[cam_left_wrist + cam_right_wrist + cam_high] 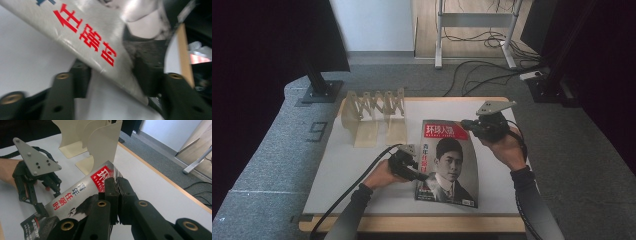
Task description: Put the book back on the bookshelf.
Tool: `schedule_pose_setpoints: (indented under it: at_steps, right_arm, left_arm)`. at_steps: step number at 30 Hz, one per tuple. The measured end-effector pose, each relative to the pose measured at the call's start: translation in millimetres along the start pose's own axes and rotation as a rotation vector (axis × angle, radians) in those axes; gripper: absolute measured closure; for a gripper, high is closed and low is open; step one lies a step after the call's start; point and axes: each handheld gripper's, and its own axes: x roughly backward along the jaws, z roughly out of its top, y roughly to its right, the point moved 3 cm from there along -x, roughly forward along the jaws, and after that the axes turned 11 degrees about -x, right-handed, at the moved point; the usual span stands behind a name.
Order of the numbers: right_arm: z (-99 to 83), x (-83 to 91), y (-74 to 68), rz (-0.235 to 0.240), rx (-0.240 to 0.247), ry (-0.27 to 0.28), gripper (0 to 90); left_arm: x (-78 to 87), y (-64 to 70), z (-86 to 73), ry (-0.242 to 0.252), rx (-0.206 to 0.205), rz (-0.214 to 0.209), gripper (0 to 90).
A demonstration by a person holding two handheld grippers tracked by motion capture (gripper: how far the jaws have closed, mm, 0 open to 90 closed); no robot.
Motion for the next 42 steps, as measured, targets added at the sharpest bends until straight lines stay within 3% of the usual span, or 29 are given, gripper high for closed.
schedule_pose_setpoints:
  at_steps: [3, 7, 11, 16, 19, 20, 27, 31, 32, 35, 42]
  right_arm:
    - [0.8, 1.0, 1.2, -0.008, 0.002, -0.002, 86.3]
    - [2.3, 2.8, 2.5, -0.016, 0.002, 0.002, 86.2]
    - [6.6, 10.1, 6.8, -0.039, -0.002, 0.030, 86.2]
    - [14.6, 22.4, 8.4, -0.044, -0.009, 0.076, 86.1]
    - [22.3, 33.3, 5.8, -0.035, -0.001, 0.117, 86.1]
    - [23.2, 34.9, 4.8, -0.037, 0.001, 0.117, 86.1]
    - [18.1, 41.2, 5.7, -0.027, 0.001, 0.128, 86.1]
    - [14.4, 45.8, 3.5, -0.023, 0.004, 0.130, 86.0]
    - [12.9, 49.3, -0.1, -0.021, 0.014, 0.132, 86.0]
    - [11.3, 52.5, -3.7, -0.019, 0.020, 0.136, 85.9]
    - [6.1, 59.0, -3.6, -0.024, 0.025, 0.130, 85.8]
  left_arm:
    - [2.0, 5.2, 3.2, 0.012, -0.032, -0.023, 65.2]
    - [6.6, 8.7, 7.4, 0.008, -0.073, 0.008, 68.2]
    - [17.5, 8.3, 13.3, 0.030, -0.085, 0.091, 75.2]
    - [34.0, 8.8, 22.0, 0.057, -0.124, 0.242, 81.1]
    - [39.4, 9.1, 23.9, 0.087, -0.143, 0.296, 83.6]
    - [39.8, 10.0, 23.8, 0.088, -0.157, 0.342, 84.1]
    - [38.4, 12.1, 14.9, 0.108, -0.166, 0.351, 85.2]
    - [37.9, 17.1, 17.0, 0.084, -0.193, 0.358, 81.7]
    - [38.0, 18.5, 18.3, 0.075, -0.199, 0.360, 76.8]
    - [41.1, 20.0, 22.2, 0.068, -0.209, 0.361, 74.3]
    - [57.9, 22.5, 44.3, 0.108, -0.225, 0.364, 70.7]
